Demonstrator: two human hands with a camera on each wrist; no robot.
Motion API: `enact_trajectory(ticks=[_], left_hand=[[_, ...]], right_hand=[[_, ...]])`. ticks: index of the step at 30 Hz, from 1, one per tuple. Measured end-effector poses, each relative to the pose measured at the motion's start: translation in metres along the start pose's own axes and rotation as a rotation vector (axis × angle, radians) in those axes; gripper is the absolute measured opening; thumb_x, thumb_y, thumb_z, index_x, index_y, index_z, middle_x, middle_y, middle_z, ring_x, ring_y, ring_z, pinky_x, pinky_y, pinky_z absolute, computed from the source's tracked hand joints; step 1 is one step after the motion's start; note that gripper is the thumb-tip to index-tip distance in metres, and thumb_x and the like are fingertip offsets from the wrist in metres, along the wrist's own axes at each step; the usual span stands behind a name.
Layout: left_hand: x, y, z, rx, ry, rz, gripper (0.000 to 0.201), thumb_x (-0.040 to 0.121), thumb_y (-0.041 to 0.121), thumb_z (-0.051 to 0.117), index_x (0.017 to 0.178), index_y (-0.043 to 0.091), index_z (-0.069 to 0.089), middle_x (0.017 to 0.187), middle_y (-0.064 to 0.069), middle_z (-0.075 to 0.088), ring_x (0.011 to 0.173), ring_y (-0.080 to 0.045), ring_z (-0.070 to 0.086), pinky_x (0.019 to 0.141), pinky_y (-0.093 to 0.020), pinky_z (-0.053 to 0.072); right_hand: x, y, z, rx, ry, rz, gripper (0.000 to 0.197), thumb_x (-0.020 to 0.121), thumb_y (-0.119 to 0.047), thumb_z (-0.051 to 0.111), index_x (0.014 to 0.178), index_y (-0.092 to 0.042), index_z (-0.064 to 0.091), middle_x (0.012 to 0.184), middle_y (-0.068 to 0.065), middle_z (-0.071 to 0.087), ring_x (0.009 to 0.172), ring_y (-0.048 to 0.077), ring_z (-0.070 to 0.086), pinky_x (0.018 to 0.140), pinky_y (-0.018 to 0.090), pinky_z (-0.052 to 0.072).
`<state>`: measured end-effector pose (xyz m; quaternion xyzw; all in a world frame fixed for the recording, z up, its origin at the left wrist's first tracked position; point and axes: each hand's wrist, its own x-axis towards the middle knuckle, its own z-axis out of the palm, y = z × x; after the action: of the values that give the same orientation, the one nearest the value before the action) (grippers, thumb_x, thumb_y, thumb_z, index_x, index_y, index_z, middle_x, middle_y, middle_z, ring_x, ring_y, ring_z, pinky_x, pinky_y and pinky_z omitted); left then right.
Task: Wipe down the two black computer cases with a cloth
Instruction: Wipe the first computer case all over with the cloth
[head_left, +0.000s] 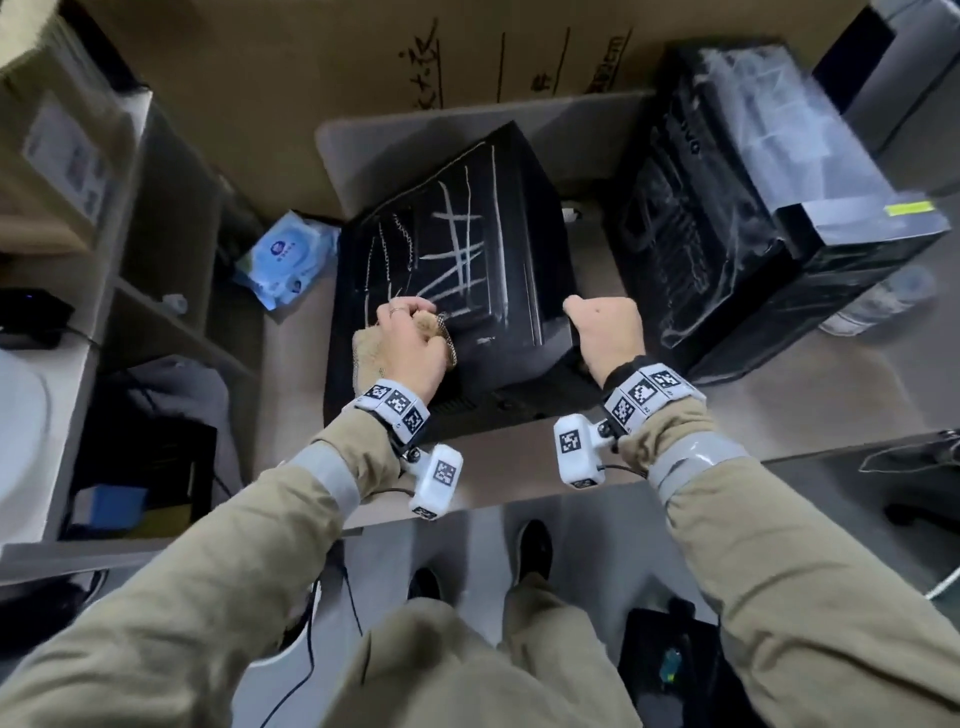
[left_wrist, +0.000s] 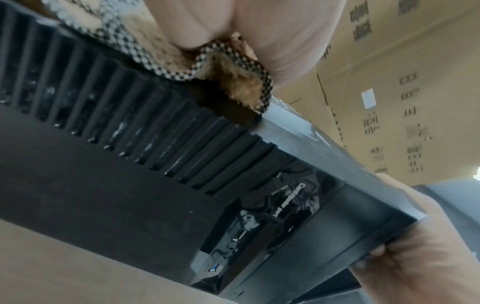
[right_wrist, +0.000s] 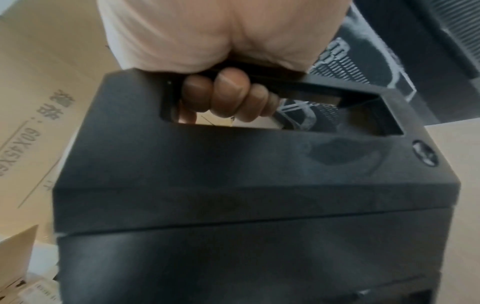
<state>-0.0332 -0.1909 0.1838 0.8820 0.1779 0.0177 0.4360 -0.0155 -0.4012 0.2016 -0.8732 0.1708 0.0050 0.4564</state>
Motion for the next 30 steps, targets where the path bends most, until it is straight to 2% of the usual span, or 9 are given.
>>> enact_trajectory(ticks=[5,7,9,11,15,19,26,28,30], left_hand=[[-0.003,0.014,0.035,0.080,0.029,0.078,0.031,0.079,-0.006,0.053,0.107,0.005,0.061,0.119,-0.011,0.054,0.098,-0.011,0.040,0.083,-0.006,0.024],[-0.003,0.019,0.047,0.082,0.048,0.103,0.031,0.078,-0.007,0.053,0.105,0.005,0.061,0.114,-0.008,0.052,0.099,-0.012,0.043,0.087,-0.007,0.030],[-0.002,0.020,0.060,0.117,0.042,0.123,0.031,0.078,-0.007,0.054,0.106,0.005,0.060,0.115,-0.007,0.051,0.098,-0.011,0.043,0.081,0.004,0.025],[0.000,0.018,0.075,0.139,0.013,0.140,0.033,0.076,-0.008,0.055,0.106,0.006,0.058,0.114,-0.007,0.049,0.099,-0.011,0.042,0.081,0.007,0.023],[0.002,0.010,0.111,0.046,-0.022,0.149,0.040,0.069,-0.013,0.048,0.098,0.015,0.049,0.112,-0.006,0.043,0.103,-0.013,0.042,0.099,-0.018,0.035],[0.003,0.009,0.129,0.071,-0.058,0.154,0.041,0.071,-0.014,0.048,0.098,0.017,0.047,0.112,-0.007,0.041,0.102,-0.011,0.041,0.091,0.000,0.027],[0.004,0.013,0.148,0.055,-0.055,0.164,0.041,0.070,-0.018,0.046,0.099,0.012,0.047,0.110,-0.006,0.039,0.097,0.004,0.041,0.086,0.001,0.031],[0.002,0.012,0.152,0.069,-0.056,0.163,0.041,0.070,-0.018,0.047,0.099,0.012,0.047,0.110,-0.007,0.040,0.096,0.004,0.041,0.085,0.000,0.031],[0.003,0.010,0.154,0.055,-0.054,0.151,0.042,0.069,-0.019,0.047,0.098,0.012,0.047,0.109,-0.007,0.041,0.096,0.005,0.041,0.086,0.000,0.031]], right_hand=[[0.022,0.043,-0.013,0.014,-0.126,0.041,0.039,0.086,-0.028,0.050,0.057,-0.013,0.028,0.057,0.003,0.020,0.049,0.014,0.020,0.046,0.026,0.020],[0.030,0.058,-0.016,0.099,-0.120,0.086,0.038,0.087,-0.026,0.052,0.060,-0.012,0.029,0.059,0.005,0.021,0.049,0.014,0.017,0.045,0.027,0.018],[0.039,0.071,-0.019,0.200,-0.082,0.185,0.037,0.088,-0.023,0.060,0.064,-0.011,0.035,0.064,0.009,0.024,0.055,0.015,0.020,0.046,0.031,0.018],[0.046,0.089,-0.019,0.232,-0.058,0.262,0.034,0.087,-0.030,0.065,0.066,-0.011,0.045,0.067,0.010,0.030,0.058,0.017,0.027,0.046,0.032,0.020],[0.064,0.134,-0.012,0.340,-0.043,0.324,0.058,0.089,-0.035,0.070,0.052,-0.020,0.026,0.050,-0.008,0.020,0.047,0.012,0.018,0.045,0.027,0.019],[0.075,0.157,-0.008,0.413,-0.044,0.378,0.058,0.089,-0.027,0.070,0.051,-0.024,0.026,0.044,-0.014,0.018,0.054,0.015,0.021,0.054,0.032,0.021],[0.089,0.182,-0.002,0.462,-0.057,0.387,0.043,0.083,-0.031,0.068,0.057,-0.015,0.038,0.067,0.006,0.028,0.065,0.022,0.027,0.057,0.033,0.022],[0.087,0.188,0.001,0.451,-0.060,0.415,0.040,0.080,-0.035,0.068,0.060,-0.011,0.045,0.068,0.008,0.031,0.064,0.021,0.029,0.055,0.033,0.024],[0.087,0.194,0.006,0.492,-0.035,0.427,0.042,0.072,-0.040,0.068,0.052,-0.015,0.041,0.065,0.007,0.031,0.063,0.022,0.030,0.058,0.033,0.025]])
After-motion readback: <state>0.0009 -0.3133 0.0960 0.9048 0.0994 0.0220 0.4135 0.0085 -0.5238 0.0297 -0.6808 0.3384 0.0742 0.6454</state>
